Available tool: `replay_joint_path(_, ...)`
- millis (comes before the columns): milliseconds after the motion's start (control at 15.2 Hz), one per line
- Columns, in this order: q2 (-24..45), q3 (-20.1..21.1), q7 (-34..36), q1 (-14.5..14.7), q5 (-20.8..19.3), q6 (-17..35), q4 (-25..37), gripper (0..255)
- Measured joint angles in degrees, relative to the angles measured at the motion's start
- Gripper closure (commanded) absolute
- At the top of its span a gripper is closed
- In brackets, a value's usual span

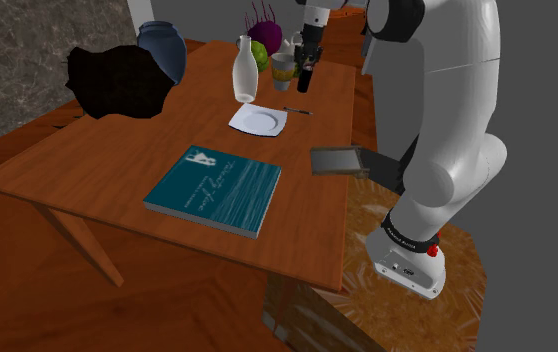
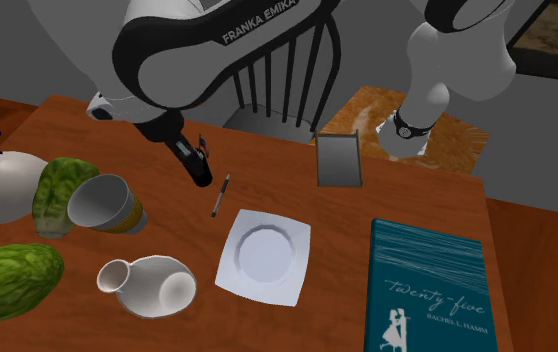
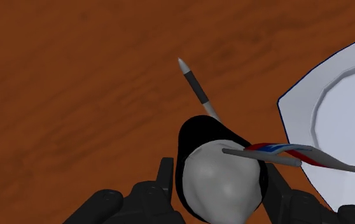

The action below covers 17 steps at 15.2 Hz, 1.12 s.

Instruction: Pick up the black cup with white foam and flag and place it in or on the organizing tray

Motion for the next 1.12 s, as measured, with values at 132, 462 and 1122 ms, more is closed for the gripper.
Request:
replay_joint_path(132,-0.41,-0.07,0.22,-0.03,-0.15,-1.35,0.98,255)
replay_joint_path(462,-3.45,-0.44,0.47,0.51,-0.90,-2.37,-0.94,255)
replay_joint_path(1122,-29.21,-0.97,4.40,6.16,-8.06,8.01,-35.51,255)
